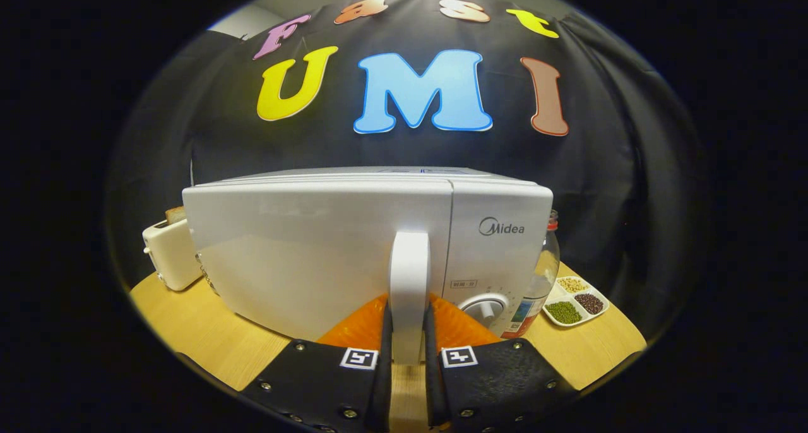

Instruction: Open the microwave, put the food inside, and close the microwave door.

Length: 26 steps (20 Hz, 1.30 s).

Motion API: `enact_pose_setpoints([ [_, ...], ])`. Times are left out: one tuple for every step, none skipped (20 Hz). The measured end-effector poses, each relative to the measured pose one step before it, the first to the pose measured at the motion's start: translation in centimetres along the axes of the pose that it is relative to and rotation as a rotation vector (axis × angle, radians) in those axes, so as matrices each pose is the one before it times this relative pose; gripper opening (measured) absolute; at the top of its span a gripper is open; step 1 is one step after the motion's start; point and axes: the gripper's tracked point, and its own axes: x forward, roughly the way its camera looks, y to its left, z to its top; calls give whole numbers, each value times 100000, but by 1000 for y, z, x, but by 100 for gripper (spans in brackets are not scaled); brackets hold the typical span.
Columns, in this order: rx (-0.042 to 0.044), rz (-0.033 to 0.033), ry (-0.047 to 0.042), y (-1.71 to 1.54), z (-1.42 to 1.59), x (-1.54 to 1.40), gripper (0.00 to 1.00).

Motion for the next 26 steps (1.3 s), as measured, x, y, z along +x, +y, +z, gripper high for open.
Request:
enact_pose_setpoints([
  [-1028,228,550,139,77,-200,12],
  [159,109,119,83,-54,-8,12],
  [264,179,169,18,50,38,12],
  [-452,-298,16,-115,-69,-170,12],
  [-680,-262,417,17,-11,90,8],
  [401,-228,193,-49,-1,-112,8],
  [508,-97,250,-32,100,-32,8],
  [13,-147,607,114,-57,37,8],
  [40,-283,459,18,10,-52,8],
  [57,-138,342,-82,39,-12,8],
  [-99,-402,115,36,2,-35,8],
  [-211,-94,289,32,-78,-58,8],
  [-409,-53,-135,-66,-3,-37,8],
  [-359,61,-89,25,-8,2,8],
  [-162,-142,23,34,79,24,8],
  [54,-176,106,-64,-51,58,8],
  [47,-129,225,3,-17,-3,8],
  [-149,-372,-55,27,79,-82,8],
  [65,101,939,100,-179,-335,8],
  [-866,14,-1805,292,-282,-977,8],
  [-3226,532,-1343,376,-546,-1004,8],
  [-1535,23,-1451,320,-112,-1031,8],
  [181,315,1089,295,-327,-670,8],
  [1751,212,463,-15,-112,-462,8],
  [1599,400,1117,175,-224,-419,8],
  [556,473,871,377,-122,-533,8],
])
